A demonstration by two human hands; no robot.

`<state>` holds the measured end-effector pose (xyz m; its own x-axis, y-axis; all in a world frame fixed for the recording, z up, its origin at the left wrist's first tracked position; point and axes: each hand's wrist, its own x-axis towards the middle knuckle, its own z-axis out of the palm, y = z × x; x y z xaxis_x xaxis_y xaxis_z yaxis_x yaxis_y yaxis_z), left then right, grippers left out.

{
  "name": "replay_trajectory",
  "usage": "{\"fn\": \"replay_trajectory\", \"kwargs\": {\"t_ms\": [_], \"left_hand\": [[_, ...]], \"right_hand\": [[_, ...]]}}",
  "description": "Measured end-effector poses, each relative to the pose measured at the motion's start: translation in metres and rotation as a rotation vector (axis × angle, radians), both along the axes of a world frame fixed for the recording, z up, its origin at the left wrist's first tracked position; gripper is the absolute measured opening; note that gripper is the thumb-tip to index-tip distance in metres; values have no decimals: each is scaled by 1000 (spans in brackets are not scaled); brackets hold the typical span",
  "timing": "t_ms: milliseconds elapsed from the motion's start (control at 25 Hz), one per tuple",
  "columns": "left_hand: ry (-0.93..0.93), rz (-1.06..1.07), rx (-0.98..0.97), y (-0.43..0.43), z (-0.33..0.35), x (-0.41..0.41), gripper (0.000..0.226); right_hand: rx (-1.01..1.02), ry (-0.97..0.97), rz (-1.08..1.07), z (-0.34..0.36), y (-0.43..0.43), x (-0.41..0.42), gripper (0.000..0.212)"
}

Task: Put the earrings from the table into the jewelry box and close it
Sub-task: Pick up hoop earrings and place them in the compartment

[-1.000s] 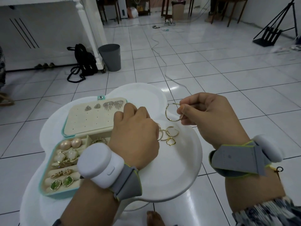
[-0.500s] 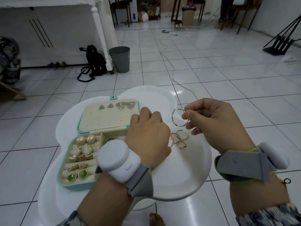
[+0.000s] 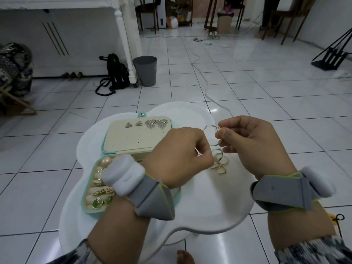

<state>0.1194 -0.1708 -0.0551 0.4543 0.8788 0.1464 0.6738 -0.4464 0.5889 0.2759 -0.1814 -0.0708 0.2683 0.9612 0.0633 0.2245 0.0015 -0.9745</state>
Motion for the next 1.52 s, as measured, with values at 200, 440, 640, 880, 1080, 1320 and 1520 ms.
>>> {"fn": "replay_trajectory", "kwargs": {"t_ms": [200,440,640,880,1080,1320,1520], "left_hand": [[-424,235,-83,8,-3,-11,8],[-594,433,-125,15,-7,-30,10],[-654,512,-60,13,-6,-42,9],[-681,464,24,13,-6,-61,6],[-702,353,-142,12,-3,-81,9],[-577,616,-103,28,-11,-135,18],[-215,788,-111,40,-35,-171,12]], "right_hand": [[12,57,32,3,2,-12,15],[26,235,104,10,4,-33,12],[49,236,125,12,6,-56,15],[79,252,166,15,8,-76,14],[41,265,183,16,10,-85,17],[-135,12,384,14,6,-98,12],[-293,-424,488,12,1,-106,8]]}}
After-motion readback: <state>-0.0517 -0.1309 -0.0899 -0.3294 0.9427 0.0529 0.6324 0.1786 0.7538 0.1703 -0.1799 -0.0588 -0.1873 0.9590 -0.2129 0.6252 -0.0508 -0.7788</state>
